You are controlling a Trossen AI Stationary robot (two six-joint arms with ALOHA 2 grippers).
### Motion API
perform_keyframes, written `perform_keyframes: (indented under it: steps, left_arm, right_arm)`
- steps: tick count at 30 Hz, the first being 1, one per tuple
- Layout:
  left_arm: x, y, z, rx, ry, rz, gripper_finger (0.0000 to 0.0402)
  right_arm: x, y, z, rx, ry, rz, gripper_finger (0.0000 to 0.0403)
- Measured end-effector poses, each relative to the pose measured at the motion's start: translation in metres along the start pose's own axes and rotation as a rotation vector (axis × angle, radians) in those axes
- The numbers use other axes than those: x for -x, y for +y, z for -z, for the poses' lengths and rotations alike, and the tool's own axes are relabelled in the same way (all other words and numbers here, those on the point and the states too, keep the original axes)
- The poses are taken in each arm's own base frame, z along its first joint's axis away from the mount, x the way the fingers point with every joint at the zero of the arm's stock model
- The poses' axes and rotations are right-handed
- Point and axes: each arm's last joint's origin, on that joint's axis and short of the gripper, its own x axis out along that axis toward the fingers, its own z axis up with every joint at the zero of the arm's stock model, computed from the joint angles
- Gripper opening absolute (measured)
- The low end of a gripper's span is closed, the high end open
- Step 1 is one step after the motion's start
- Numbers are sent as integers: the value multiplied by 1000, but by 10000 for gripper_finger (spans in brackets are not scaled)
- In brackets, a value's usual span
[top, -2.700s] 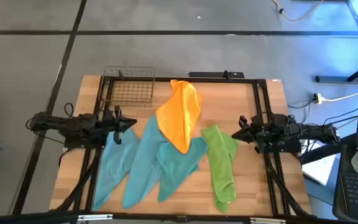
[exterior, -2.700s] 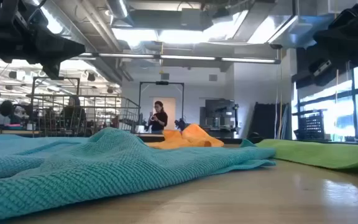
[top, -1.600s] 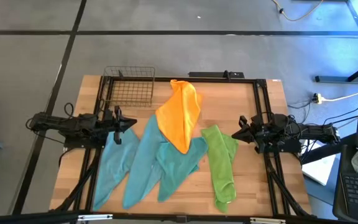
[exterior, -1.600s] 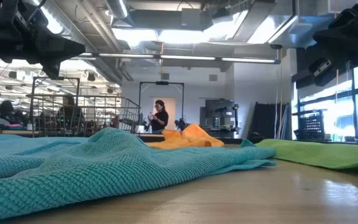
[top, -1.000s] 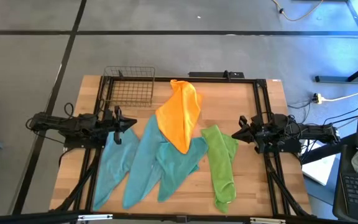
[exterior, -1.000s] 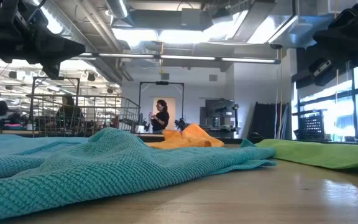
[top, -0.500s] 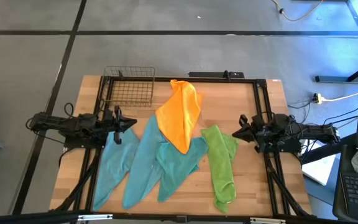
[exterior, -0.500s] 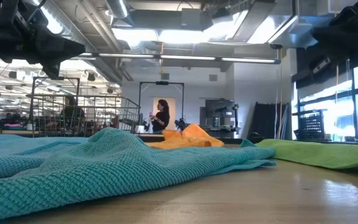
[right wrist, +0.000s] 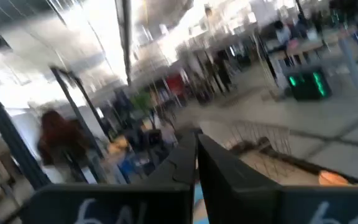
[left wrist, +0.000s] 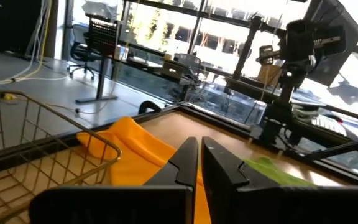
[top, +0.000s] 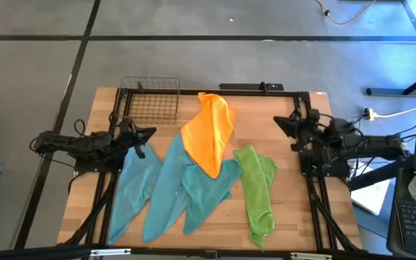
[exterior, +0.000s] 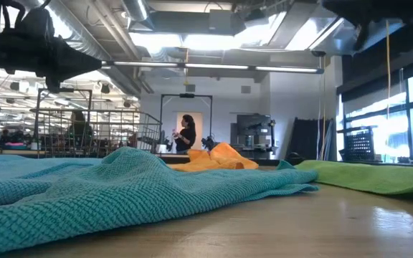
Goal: Fold microfiber towels
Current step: Prepare the microfiber cloths on the table
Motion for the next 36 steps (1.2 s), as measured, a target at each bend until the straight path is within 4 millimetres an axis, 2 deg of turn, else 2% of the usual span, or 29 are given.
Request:
perform_keyframes:
  steps: [3,6,10,12,17,22,26,28,32,36]
  left_arm:
    - [0,-1,-2,43,-20,20,14]
    - [1,-4,-11,201,-85,67,14]
    - [4,-6,-29,540,-234,146,14]
    - [7,-6,-38,691,-305,202,14]
    - [14,-6,-54,869,-432,316,14]
    - [19,-7,-61,888,-474,425,14]
    - [19,-7,-61,903,-473,445,14]
    - [19,-7,-62,941,-466,456,14]
    - [19,-7,-62,956,-464,459,14]
    - [19,-6,-61,921,-487,408,14]
  right_arm:
    - [-36,16,-12,49,189,93,20]
    - [-77,23,-20,35,345,225,20]
    - [-130,24,-40,-36,377,359,20]
    - [-152,29,-57,-56,334,350,20]
    - [-190,47,-96,-44,270,244,20]
    - [-210,61,-110,26,247,179,20]
    - [-223,59,-93,145,337,137,20]
    - [-230,52,-76,125,430,166,22]
    - [-245,25,-40,33,647,226,42]
    - [-260,10,-16,-8,731,224,68]
